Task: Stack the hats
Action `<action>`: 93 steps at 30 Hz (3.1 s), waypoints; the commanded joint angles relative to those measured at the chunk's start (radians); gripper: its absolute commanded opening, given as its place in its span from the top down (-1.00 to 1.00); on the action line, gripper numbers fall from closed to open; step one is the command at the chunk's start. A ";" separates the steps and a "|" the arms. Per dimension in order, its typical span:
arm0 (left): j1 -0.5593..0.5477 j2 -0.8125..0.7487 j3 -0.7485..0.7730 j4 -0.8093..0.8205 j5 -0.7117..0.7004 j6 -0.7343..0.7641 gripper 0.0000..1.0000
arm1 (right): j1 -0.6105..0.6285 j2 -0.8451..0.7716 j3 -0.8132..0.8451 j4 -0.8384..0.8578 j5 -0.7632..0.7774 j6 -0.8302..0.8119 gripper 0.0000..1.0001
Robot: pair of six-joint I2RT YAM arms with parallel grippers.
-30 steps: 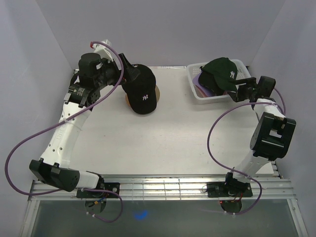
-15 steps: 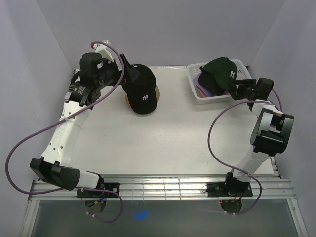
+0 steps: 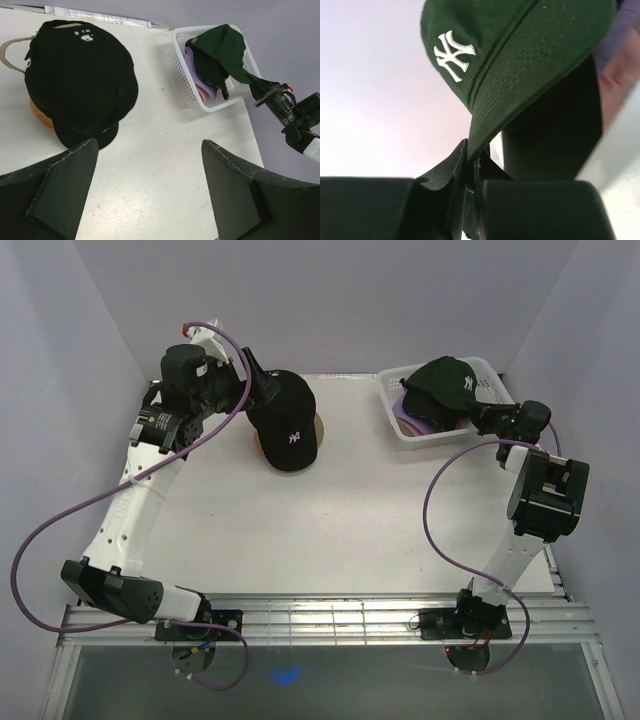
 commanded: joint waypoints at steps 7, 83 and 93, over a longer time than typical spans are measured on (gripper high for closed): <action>0.004 -0.013 0.035 -0.013 -0.011 0.012 -0.89 | 0.020 0.049 0.107 0.486 -0.032 0.169 0.84; 0.005 -0.062 0.023 -0.015 0.020 -0.030 -0.89 | 0.853 0.055 -0.099 1.040 0.226 0.035 0.84; 0.005 -0.042 -0.051 0.022 0.023 -0.031 -0.89 | 0.874 0.013 -0.207 0.975 0.226 0.018 0.84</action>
